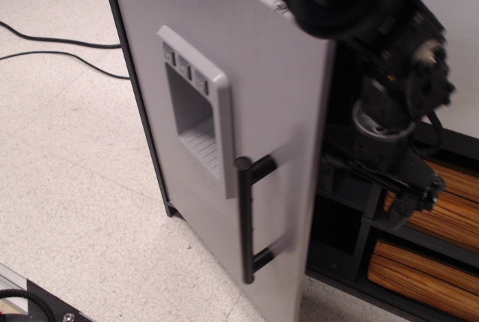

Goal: Open fridge

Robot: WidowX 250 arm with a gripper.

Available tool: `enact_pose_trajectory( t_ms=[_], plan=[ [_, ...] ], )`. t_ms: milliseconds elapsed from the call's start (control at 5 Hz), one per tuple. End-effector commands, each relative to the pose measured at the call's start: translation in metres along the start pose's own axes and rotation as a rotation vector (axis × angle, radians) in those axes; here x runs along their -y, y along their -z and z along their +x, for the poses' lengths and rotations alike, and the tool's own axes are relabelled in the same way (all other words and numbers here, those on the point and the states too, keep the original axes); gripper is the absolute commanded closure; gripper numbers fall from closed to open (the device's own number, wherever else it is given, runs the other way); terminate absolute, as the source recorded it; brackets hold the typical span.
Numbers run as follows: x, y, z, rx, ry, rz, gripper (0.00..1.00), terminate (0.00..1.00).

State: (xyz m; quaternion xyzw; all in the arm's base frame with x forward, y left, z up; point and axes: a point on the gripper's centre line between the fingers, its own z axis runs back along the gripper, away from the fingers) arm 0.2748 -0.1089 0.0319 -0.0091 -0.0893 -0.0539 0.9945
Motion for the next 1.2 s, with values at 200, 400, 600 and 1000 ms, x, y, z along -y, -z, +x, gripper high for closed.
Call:
enact_pose_trajectory(
  t_ms=[200,400,600,1000],
  plan=[
    [-0.067,-0.058,-0.044,0.059,-0.028,-0.027,0.0,0.0],
    [-0.084,-0.06,-0.057,0.031,-0.03,-0.013,0.0,0.0],
    [-0.102,-0.058,-0.067,0.017,-0.037,0.035,0.0,0.0],
    [-0.123,-0.054,-0.085,-0.062,-0.039,0.066,0.0,1.0]
  ],
)
